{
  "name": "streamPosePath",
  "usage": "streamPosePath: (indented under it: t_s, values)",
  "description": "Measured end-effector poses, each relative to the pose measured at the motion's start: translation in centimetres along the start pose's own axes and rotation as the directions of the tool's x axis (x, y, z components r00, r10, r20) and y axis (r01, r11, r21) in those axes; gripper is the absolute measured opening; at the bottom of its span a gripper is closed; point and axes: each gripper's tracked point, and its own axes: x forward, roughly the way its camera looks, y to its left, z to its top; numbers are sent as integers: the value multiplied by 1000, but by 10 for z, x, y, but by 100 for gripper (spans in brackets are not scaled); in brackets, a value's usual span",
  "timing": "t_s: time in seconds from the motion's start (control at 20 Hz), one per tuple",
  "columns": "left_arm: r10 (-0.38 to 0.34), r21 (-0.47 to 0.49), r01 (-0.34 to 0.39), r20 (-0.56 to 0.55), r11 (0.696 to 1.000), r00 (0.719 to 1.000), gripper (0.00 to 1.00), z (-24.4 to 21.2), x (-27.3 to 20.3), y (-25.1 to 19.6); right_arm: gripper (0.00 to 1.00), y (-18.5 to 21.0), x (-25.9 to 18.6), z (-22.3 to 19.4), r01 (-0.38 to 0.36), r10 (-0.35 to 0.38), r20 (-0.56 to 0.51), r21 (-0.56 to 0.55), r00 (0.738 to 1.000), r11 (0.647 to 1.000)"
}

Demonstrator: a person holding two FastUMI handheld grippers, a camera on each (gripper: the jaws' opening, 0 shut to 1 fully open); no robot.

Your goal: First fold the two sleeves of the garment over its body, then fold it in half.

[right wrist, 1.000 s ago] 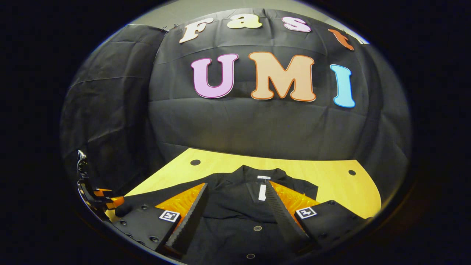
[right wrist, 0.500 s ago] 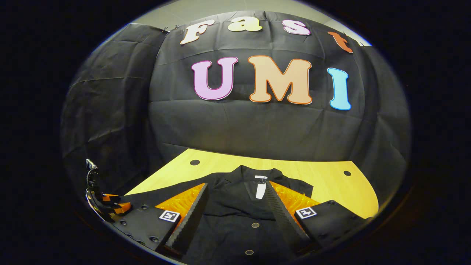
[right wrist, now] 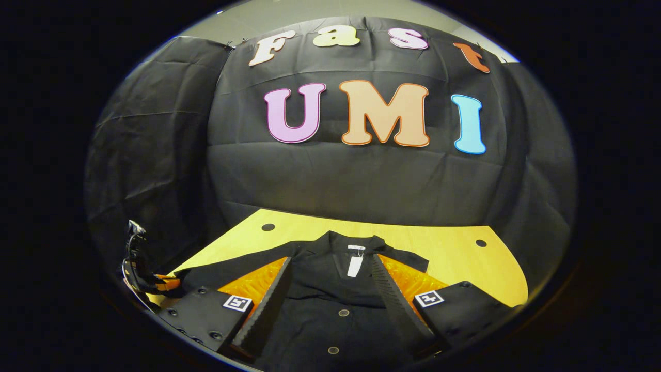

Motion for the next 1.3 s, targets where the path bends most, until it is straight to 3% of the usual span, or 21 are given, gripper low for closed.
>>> streamPosePath:
  t_s: [0.15,0.35,0.7,1.0,1.1,1.3]
  values:
    - [-4,-56,9,87,998,996,0,32,-14,-15,98,-17,-5,4,-6,6,7,11,1000,1000]
    - [-83,15,82,282,997,956,0,110,-45,-68,98,-37,-13,10,-13,12,39,19,999,1000]
    - [-230,113,203,341,973,911,0,168,-59,-167,98,-74,-27,14,-5,1,64,50,998,999]
    - [-314,181,266,339,947,887,0,193,-59,-231,100,-115,-41,10,30,-37,72,97,997,995]
    - [-340,207,283,336,936,878,0,200,-56,-253,94,-129,-46,5,45,-52,69,106,996,993]
    - [-401,254,332,306,908,863,0,205,-48,-305,98,-160,-58,-3,73,-83,67,137,994,988]
